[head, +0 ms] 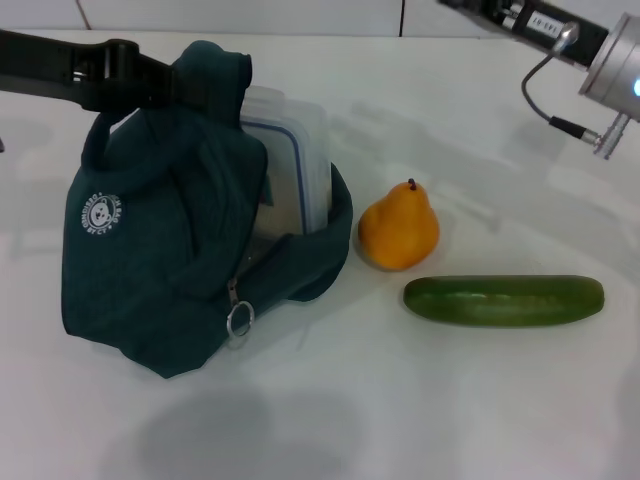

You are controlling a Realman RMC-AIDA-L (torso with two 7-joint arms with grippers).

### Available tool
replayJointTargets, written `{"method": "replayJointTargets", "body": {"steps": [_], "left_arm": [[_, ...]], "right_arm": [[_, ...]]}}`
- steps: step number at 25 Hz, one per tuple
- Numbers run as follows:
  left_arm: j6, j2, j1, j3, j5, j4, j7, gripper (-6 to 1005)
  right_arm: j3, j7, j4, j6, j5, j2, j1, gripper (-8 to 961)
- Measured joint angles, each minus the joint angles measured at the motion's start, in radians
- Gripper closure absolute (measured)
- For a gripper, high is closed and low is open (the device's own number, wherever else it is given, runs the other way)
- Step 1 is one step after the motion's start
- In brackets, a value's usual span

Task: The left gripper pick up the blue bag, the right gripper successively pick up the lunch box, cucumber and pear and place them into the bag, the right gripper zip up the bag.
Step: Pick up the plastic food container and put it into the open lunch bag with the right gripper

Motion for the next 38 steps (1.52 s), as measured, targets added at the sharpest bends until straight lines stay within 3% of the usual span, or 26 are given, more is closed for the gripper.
{"method": "replayJointTargets", "body": {"steps": [4, 9, 14, 20, 38], "left_arm": [[0.0, 0.0, 0.008, -0.002, 0.0, 0.0, 0.006, 962], [0.0, -0.006, 0.012, 0.0, 0.001, 0.0, 0.012, 962], [0.0, -0.009, 0.014, -0.002, 0.001, -0.011, 0.026, 962], [0.0, -0.01, 0.017, -0.002, 0.001, -0.028, 0.036, 962], [0.0, -0.011, 0.017, -0.002, 0.0, -0.034, 0.043, 962]], "right_arm": [[-0.026, -0.007, -0.068, 0.074, -0.101, -0.002, -0.017, 297], [-0.032, -0.017, -0.109, 0.128, -0.27, 0.004, -0.012, 293], [-0.077, -0.05, -0.112, 0.152, -0.287, 0.01, -0.008, 289], [-0.154, -0.062, -0.112, 0.277, -0.288, 0.014, -0.011, 289], [-0.252, -0.167, -0.125, 0.204, -0.277, 0.016, 0.02, 287]]}}
